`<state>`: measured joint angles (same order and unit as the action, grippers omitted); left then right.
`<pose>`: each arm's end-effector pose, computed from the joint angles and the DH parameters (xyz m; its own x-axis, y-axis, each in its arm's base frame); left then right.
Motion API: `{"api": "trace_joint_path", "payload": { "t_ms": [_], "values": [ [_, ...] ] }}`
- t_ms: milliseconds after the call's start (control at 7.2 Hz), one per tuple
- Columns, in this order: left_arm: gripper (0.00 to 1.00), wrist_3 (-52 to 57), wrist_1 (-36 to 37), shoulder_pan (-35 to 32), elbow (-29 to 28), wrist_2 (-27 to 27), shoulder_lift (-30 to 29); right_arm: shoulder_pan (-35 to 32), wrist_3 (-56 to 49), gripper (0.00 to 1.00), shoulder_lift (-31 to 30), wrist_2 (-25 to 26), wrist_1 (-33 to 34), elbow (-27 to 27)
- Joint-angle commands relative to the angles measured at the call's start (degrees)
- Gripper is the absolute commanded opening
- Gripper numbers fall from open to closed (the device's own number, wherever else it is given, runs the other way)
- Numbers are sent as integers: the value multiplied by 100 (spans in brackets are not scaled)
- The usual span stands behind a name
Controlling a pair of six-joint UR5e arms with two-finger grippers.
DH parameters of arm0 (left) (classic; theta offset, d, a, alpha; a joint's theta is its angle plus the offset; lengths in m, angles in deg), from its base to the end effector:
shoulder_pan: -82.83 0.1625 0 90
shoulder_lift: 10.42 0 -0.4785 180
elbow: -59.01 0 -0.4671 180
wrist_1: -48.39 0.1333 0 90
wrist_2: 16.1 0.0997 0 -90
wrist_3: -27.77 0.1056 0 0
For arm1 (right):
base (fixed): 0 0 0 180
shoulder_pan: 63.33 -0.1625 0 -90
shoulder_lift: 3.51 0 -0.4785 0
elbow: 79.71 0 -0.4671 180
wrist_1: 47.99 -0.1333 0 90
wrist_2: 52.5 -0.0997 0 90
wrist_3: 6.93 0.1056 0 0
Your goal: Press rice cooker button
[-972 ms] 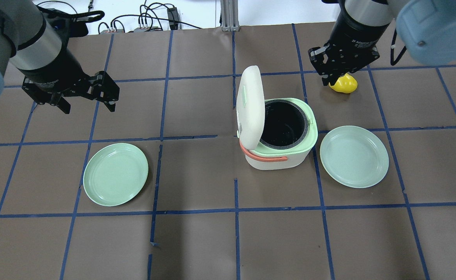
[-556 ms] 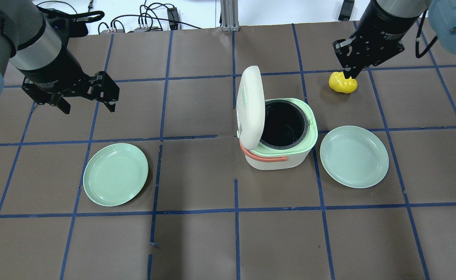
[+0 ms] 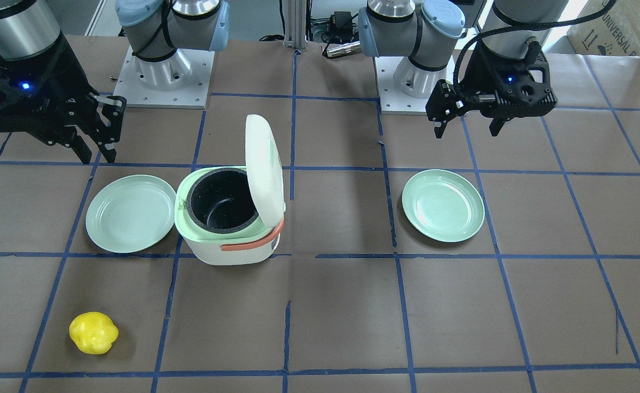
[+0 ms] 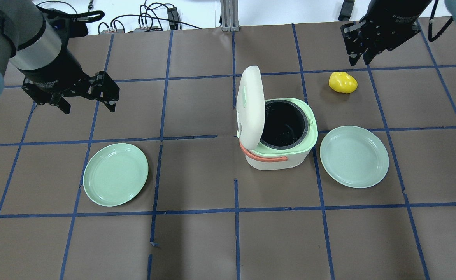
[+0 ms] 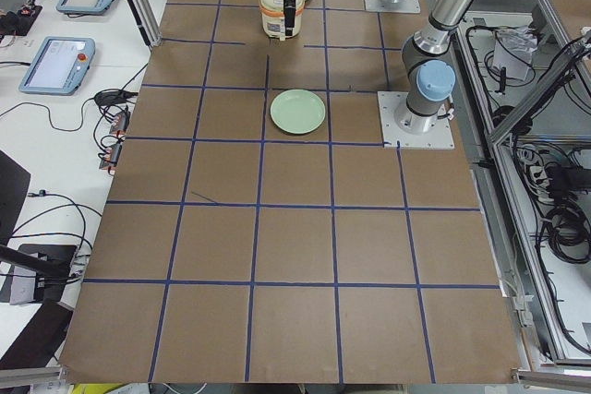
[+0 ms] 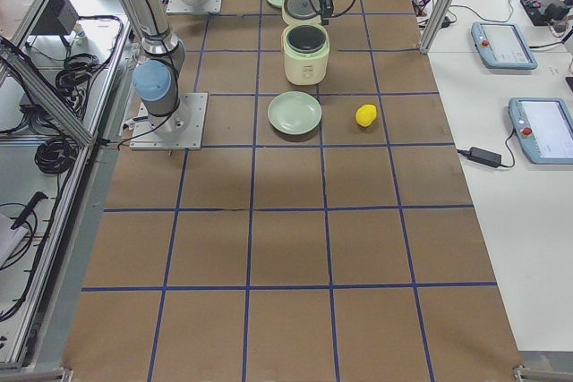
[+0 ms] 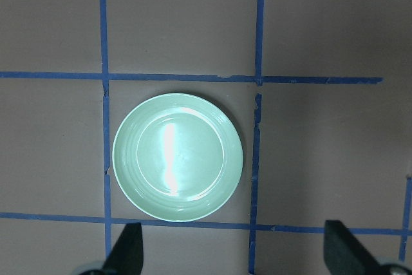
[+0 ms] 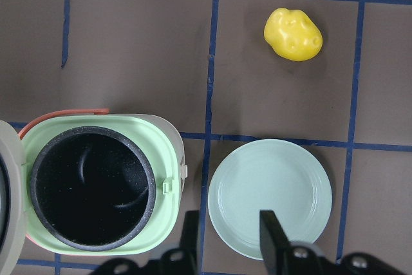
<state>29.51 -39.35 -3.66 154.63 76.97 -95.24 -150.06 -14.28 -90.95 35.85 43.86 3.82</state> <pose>-0.0951 -0.5337 0.5332 -0.9980 -0.0325 -0.0545 -0.0309 0.9991 -0.0301 0.1021 -0.6040 0.5774 -0.9972 -0.0734 -0.0156 -0.0714 0.9921 -0.1032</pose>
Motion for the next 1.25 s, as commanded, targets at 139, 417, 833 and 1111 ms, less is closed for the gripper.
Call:
{"api": "trace_joint_path", "payload": {
  "t_ms": [139,417,833,1111],
  "values": [
    [100,2,3,0,0,0,0,-46,-12,100,-10,-37,-156,-39],
    [100,2,3,0,0,0,0,-46,-12,100,-10,-46,-211,-39],
    [100,2,3,0,0,0,0,-46,15,100,8,-46,-149,14],
    [100,2,-6,0,0,0,0,-300,67,100,34,-37,-123,31]
  ]
}}
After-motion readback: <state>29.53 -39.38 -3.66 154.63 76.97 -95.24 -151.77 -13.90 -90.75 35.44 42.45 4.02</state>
